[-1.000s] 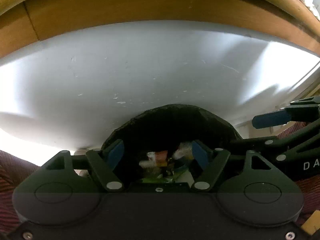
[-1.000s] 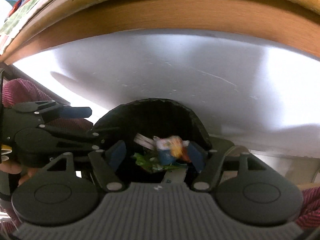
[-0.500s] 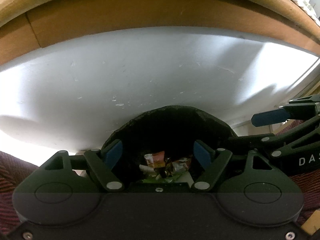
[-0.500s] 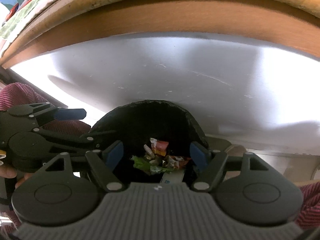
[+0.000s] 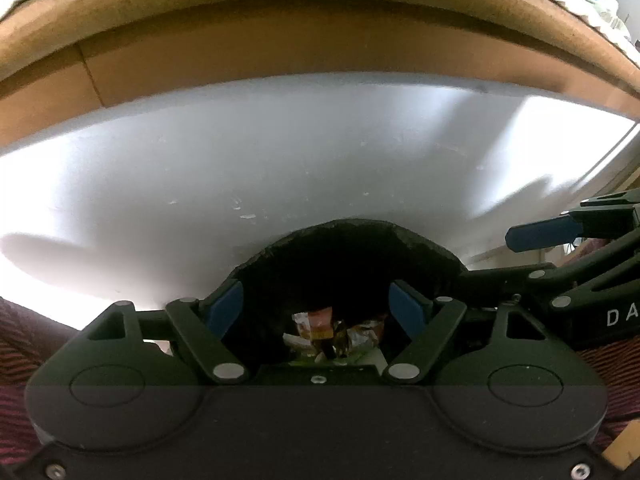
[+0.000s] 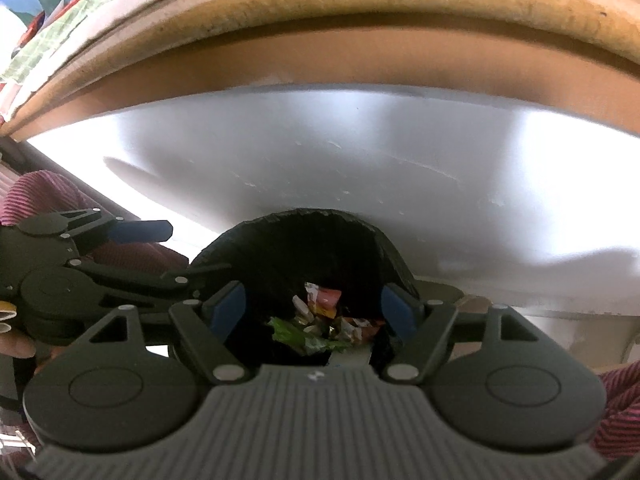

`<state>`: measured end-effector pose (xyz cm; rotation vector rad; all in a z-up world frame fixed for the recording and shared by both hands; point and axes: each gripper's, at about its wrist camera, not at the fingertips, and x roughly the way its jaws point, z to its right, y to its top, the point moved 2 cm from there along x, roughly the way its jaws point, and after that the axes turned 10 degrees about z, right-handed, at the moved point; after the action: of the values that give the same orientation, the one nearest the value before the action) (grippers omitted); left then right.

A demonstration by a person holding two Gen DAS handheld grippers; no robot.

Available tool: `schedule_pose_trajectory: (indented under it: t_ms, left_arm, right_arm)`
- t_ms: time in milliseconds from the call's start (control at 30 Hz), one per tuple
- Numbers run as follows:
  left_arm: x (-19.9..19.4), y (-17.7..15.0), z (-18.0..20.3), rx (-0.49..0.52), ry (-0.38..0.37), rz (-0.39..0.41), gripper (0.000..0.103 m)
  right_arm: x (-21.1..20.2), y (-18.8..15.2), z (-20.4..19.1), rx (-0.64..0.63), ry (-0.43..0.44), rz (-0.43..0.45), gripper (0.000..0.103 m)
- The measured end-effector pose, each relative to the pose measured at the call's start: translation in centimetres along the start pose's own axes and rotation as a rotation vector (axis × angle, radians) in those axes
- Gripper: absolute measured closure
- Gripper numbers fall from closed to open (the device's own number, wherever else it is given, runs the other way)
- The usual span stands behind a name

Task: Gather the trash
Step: 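Raise both open tools from the bin back toward the bed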

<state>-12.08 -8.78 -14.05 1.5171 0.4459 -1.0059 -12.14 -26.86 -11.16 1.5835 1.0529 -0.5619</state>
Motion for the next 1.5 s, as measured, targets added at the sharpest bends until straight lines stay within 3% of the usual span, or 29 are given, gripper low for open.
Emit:
schedule_pose_trajectory:
  t_ms: [133, 433, 967, 1100, 1300, 1433, 1500]
  left_arm:
    - [-0.2, 0.1, 0.0, 0.006, -0.004, -0.011, 0.021]
    - [0.6, -1.0, 0.2, 0.023, 0.001, -0.126, 0.021]
    - [-1.0, -0.2, 0.0, 0.012, -0.007, -0.112, 0.021]
    - [-4.7, 1.4, -0.2, 0.051, -0.03, -0.025, 0.021]
    - [-12.5, 4.6, -2.1, 0.115, -0.045, 0.24, 0.014]
    - [-16.0, 7.5, -4.8, 0.074, 0.026, 0.422, 0.011]
    - [-16.5, 9.1, -6.2, 0.058, 0.101, 0.485, 0.011]
  right_arm:
    - [-0.2, 0.1, -0.2, -0.008, 0.003, 0.005, 0.018]
    - [0.5, -0.4, -0.2, -0.009, -0.005, -0.046, 0.018]
    - [-0.3, -0.1, -0.8, -0.015, -0.003, -0.022, 0.018]
    - [-3.1, 1.8, -1.5, -0.029, 0.054, 0.025, 0.018]
    - [-9.1, 5.8, -3.8, -0.152, 0.165, 0.17, 0.015]
    - [-11.7, 9.1, -4.7, -0.184, 0.192, 0.311, 0.014]
    - [-12.2, 10.9, -5.0, -0.2, 0.179, 0.387, 0.014]
